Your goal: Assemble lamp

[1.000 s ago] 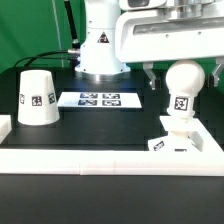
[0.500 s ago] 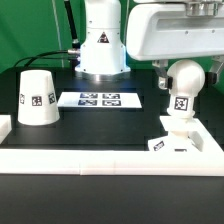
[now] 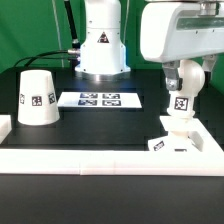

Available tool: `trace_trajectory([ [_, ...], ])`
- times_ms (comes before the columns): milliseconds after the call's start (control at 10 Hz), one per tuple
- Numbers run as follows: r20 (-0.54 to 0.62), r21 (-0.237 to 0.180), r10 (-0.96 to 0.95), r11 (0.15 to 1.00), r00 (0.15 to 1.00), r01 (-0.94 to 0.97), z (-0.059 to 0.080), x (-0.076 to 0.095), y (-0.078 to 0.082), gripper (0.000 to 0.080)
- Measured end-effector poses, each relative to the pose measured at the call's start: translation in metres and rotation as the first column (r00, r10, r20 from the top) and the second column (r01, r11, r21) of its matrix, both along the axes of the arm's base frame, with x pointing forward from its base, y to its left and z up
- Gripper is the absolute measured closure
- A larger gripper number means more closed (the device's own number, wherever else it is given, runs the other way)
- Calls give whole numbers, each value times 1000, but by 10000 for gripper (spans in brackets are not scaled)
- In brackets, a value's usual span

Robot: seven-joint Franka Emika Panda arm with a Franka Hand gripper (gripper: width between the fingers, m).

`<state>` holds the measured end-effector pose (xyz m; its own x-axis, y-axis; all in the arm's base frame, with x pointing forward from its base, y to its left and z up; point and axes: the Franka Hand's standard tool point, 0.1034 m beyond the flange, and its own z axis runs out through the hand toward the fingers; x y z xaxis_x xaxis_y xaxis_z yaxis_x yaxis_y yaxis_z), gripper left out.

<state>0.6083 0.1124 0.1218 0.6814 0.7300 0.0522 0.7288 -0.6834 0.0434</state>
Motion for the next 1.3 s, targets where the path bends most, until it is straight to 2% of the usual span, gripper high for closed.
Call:
trace_trajectory([
  [400,-1,-25,237,971,971,-237,0,0,-3,100],
  [500,-1,-25,244,969,970,-244,0,0,-4,127],
  [600,-1,-25,240,970,971,-240,0,0,-4,127],
  [700,-1,-25,240,970,971,-240,0,0,-4,223],
  [1100,-1,-22,215,976,977,-215,-1,1,-4,223],
  [1300,1,-6,0,1000,1000,0,-1,2,-3,223],
])
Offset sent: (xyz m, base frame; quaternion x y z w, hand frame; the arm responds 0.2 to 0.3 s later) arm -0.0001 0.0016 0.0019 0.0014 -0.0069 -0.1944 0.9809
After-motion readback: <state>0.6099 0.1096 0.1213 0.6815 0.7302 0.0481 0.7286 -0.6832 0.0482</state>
